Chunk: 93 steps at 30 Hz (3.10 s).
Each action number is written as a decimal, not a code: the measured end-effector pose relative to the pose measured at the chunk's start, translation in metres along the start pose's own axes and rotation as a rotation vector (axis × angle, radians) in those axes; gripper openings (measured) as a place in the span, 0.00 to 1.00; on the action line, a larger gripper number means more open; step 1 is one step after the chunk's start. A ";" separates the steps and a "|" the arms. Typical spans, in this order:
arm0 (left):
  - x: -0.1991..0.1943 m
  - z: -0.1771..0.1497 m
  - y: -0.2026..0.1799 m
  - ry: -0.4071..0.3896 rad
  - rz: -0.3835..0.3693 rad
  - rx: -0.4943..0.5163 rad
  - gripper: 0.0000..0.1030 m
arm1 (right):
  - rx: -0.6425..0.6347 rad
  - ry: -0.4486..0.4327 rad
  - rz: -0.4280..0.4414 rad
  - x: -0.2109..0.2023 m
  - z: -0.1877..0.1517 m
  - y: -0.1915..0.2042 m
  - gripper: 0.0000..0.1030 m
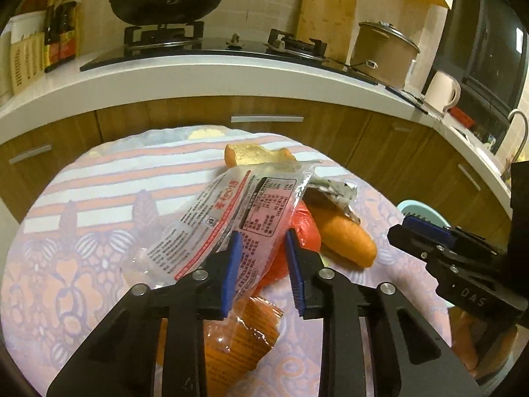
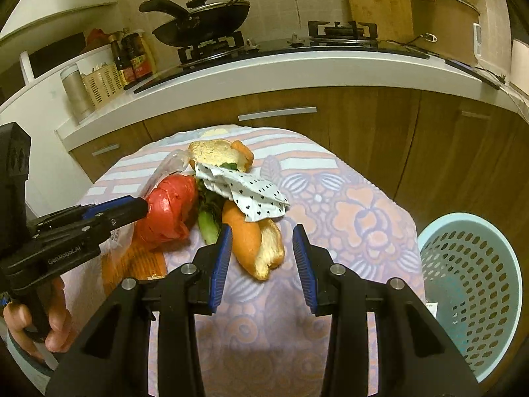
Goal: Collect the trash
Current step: 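Grasp the clear snack packet with the left gripper while the right grasps the dotted napkin, then carry the packet and napkin over the blue basket and open both grippers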
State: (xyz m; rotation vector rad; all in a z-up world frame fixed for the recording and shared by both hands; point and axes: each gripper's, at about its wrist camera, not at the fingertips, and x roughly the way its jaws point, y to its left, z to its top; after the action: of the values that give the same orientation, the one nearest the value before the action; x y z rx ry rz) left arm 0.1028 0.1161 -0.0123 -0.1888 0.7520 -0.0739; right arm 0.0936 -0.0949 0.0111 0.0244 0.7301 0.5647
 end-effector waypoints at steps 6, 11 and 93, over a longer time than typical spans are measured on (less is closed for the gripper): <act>-0.010 0.002 0.018 -0.019 0.000 -0.052 0.26 | -0.014 -0.016 0.004 -0.004 0.009 0.002 0.34; -0.022 0.003 0.050 -0.041 0.006 -0.132 0.26 | -0.002 -0.003 0.012 0.001 0.006 0.001 0.34; -0.021 0.037 -0.159 -0.106 -0.317 0.103 0.03 | 0.077 -0.204 -0.194 -0.107 0.005 -0.140 0.05</act>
State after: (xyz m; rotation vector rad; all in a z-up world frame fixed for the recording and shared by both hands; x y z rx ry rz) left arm 0.1135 -0.0314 0.0592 -0.2110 0.6065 -0.3996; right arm 0.0992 -0.2658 0.0517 0.0804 0.5476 0.3427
